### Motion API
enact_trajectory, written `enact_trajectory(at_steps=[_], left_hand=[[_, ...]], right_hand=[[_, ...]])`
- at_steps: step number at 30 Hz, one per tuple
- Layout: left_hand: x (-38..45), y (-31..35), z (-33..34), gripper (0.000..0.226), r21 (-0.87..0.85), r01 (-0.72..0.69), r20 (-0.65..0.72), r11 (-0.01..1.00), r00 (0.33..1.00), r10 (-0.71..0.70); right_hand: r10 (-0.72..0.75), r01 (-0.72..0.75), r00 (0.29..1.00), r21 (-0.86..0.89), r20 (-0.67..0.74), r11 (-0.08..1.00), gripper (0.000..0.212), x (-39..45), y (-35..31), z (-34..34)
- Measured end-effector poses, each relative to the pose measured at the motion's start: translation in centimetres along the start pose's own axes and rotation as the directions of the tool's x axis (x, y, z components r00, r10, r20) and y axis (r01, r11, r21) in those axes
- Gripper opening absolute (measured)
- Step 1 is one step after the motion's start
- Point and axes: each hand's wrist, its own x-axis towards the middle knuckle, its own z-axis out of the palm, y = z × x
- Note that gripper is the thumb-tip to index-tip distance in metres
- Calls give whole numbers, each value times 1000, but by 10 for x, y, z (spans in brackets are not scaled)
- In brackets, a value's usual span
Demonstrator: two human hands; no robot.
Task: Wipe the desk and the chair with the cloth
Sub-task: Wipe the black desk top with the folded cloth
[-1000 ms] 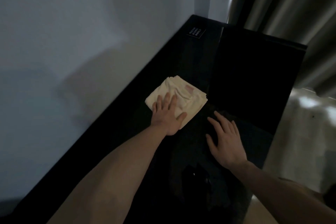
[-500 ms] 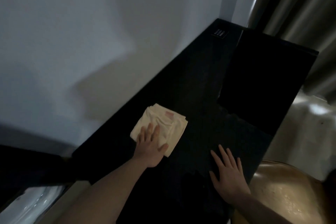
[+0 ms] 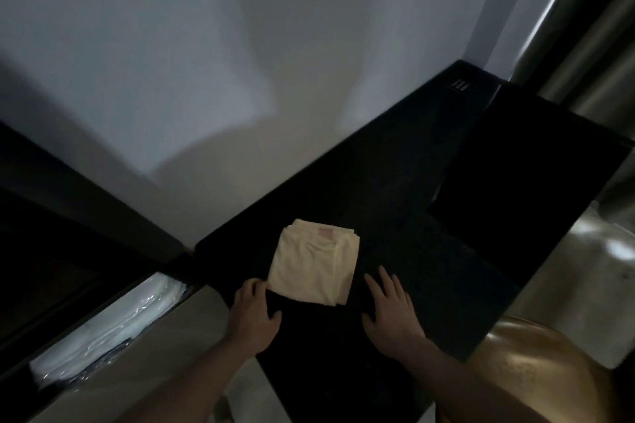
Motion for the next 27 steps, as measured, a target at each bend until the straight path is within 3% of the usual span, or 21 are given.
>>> enact_trajectory(at_steps=[2, 4, 7, 11, 15, 27], left_hand=[[2, -18, 7, 114, 73, 105, 119, 992, 986, -113], [6, -26, 15, 153, 152, 101, 259, 983, 956, -138], [8, -26, 19, 185, 152, 90, 386, 984, 911, -143], [15, -24, 17, 188, 110, 125, 482, 986, 861, -164], [24, -32, 23, 184, 94, 104, 469, 990, 873, -136], [25, -26, 14, 192, 65, 135, 490, 989, 859, -149]], right_hand=[[-55, 55, 998, -5, -9, 998, 90, 26, -26, -12], [-90, 91, 996, -28, 11, 996, 94, 52, -51, -16], [-100, 101, 994, -44, 33, 994, 99, 87, -80, -8], [-56, 66, 994, -100, 97, 993, 110, 120, -92, 15], [-49, 60, 995, -135, 85, 989, 116, 145, -101, 34], [-373, 401, 916, -310, 148, 862, 110, 197, -137, 31]])
